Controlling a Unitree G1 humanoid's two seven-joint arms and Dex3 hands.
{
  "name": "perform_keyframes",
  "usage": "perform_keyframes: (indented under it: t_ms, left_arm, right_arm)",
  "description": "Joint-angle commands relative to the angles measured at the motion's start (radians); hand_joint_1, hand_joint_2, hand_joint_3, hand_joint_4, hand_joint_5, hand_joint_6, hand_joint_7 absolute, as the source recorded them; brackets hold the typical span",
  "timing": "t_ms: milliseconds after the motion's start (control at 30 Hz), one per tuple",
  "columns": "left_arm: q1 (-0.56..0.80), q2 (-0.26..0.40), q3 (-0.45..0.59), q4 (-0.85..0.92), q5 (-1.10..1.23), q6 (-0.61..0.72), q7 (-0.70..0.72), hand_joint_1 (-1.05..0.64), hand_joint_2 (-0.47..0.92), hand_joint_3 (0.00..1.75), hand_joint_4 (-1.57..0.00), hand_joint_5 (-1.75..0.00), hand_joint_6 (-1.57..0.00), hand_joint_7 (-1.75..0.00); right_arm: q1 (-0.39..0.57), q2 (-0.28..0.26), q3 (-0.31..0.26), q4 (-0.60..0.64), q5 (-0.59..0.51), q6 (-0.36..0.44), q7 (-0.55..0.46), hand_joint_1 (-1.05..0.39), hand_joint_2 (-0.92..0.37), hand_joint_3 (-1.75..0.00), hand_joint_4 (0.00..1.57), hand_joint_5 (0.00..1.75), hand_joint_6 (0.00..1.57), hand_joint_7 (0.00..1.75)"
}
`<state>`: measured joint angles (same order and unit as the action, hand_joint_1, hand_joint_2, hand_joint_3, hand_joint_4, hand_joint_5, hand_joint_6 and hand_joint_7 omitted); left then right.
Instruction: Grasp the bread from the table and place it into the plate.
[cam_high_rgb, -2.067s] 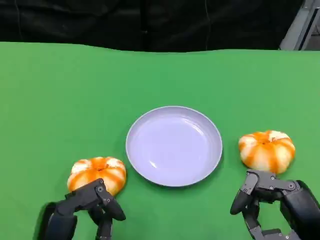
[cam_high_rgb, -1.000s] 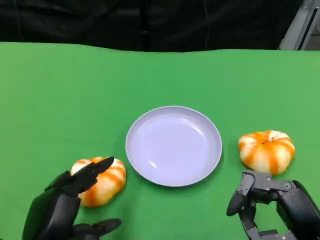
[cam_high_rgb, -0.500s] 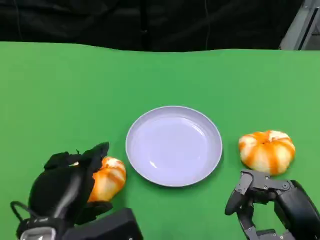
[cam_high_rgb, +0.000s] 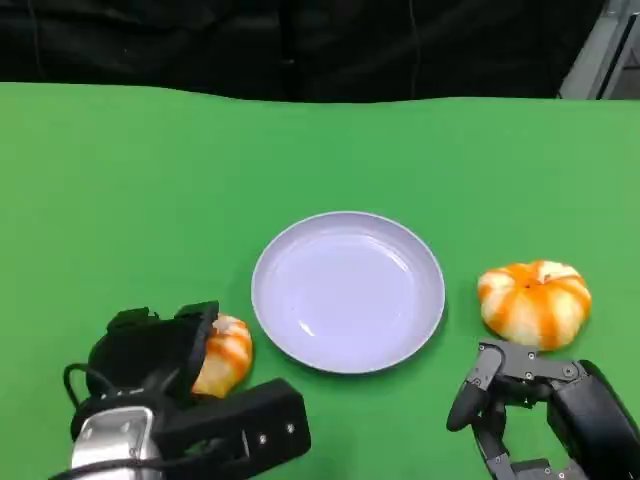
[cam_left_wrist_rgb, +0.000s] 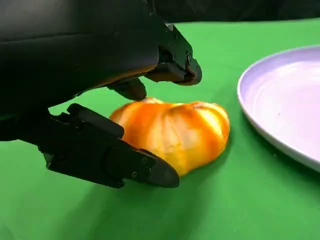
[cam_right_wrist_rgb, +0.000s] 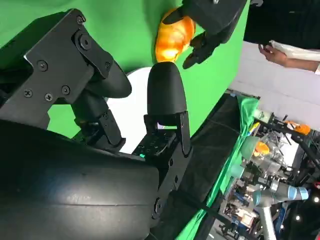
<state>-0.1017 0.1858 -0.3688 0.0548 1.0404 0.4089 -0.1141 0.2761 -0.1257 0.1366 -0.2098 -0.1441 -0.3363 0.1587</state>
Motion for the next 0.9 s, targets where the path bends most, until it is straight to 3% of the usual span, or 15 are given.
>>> perform_keyframes:
  t_ms: [33,67,100,133,233,300,333,367,400,467,600,700,900]
  left_arm:
    - [-0.051,0.019,-0.038,0.068,0.009,0.051,-0.061,-0.57,0.92,0.15,-0.29,-0.44,-0.38,-0.02]
    - [-0.061,0.022,-0.042,0.080,-0.003,0.049,-0.068,-0.57,0.92,0.16,-0.32,-0.44,-0.39,-0.02]
    - [-0.068,0.023,-0.044,0.088,-0.013,0.047,-0.071,-0.51,0.92,0.16,-0.50,-0.52,-0.49,-0.06]
    - [-0.066,0.026,-0.037,0.091,-0.034,0.025,-0.047,-0.49,0.92,0.16,-0.56,-0.55,-0.53,-0.07]
    - [-0.047,0.033,-0.010,0.092,-0.096,-0.056,0.058,-0.27,0.91,0.18,-0.76,-1.33,-0.99,-0.12]
    - [-0.038,0.041,0.001,0.097,-0.124,-0.104,0.122,-0.20,0.90,0.18,-0.85,-1.59,-1.21,-0.19]
    - [-0.033,0.047,0.006,0.101,-0.136,-0.132,0.162,-0.19,0.87,0.23,-0.87,-1.67,-1.20,-0.36]
    - [-0.027,0.053,0.011,0.102,-0.146,-0.158,0.197,-0.17,0.79,0.40,-0.91,-1.71,-1.07,-0.80]
    - [-0.020,0.059,0.017,0.097,-0.157,-0.178,0.222,-0.17,0.64,0.74,-0.92,-1.73,-0.90,-1.22]
    - [-0.007,0.068,0.026,0.085,-0.170,-0.203,0.256,-0.17,0.53,0.99,-0.92,-1.74,-0.80,-1.48]
    - [0.033,0.086,0.041,0.045,-0.180,-0.236,0.318,-0.18,0.51,1.09,-0.92,-1.75,-0.75,-1.63]
    - [0.066,0.105,0.049,0.003,-0.166,-0.242,0.337,-0.17,0.52,1.06,-0.90,-1.75,-0.70,-1.73]
    - [0.114,0.150,0.070,-0.092,-0.132,-0.261,0.376,-0.15,0.53,1.01,-0.86,-1.75,-0.70,-1.66]
  right_arm:
    - [0.004,-0.005,0.001,-0.006,0.012,-0.001,-0.001,0.07,-0.27,-1.46,0.89,1.74,0.82,1.32]
    - [0.005,-0.005,0.001,-0.006,0.008,-0.002,-0.003,0.07,-0.28,-1.46,0.89,1.74,0.82,1.32]
    - [0.005,-0.005,0.002,-0.006,0.006,-0.004,-0.004,0.08,-0.27,-1.46,0.89,1.74,0.82,1.32]
    - [0.006,-0.005,0.002,-0.008,0.002,-0.003,-0.005,0.08,-0.27,-1.46,0.89,1.74,0.82,1.32]
    - [0.008,-0.005,0.001,-0.010,-0.001,-0.001,-0.006,0.07,-0.27,-1.46,0.89,1.73,0.82,1.32]
    - [0.007,-0.005,0.000,-0.008,0.002,-0.001,-0.005,0.07,-0.27,-1.46,0.89,1.73,0.81,1.32]
    - [0.005,-0.006,-0.001,-0.006,0.007,-0.003,-0.003,0.07,-0.27,-1.46,0.88,1.73,0.81,1.32]
    - [0.004,-0.007,-0.003,-0.004,0.008,-0.006,-0.002,0.07,-0.27,-1.46,0.88,1.73,0.81,1.32]
    - [0.002,-0.009,-0.005,-0.002,0.008,-0.008,-0.002,0.07,-0.27,-1.46,0.88,1.73,0.81,1.32]
    - [0.000,-0.010,-0.008,0.000,0.009,-0.009,-0.002,0.07,-0.27,-1.46,0.88,1.73,0.81,1.32]
    - [-0.006,-0.012,-0.012,0.010,0.018,-0.012,0.003,0.07,-0.27,-1.47,0.88,1.74,0.81,1.32]
    - [-0.008,-0.011,-0.013,0.012,0.024,-0.007,0.006,0.07,-0.27,-1.48,0.88,1.74,0.81,1.32]
    - [-0.008,-0.009,-0.014,-0.008,0.026,0.013,0.006,0.06,-0.27,-1.48,0.90,1.74,0.81,1.32]
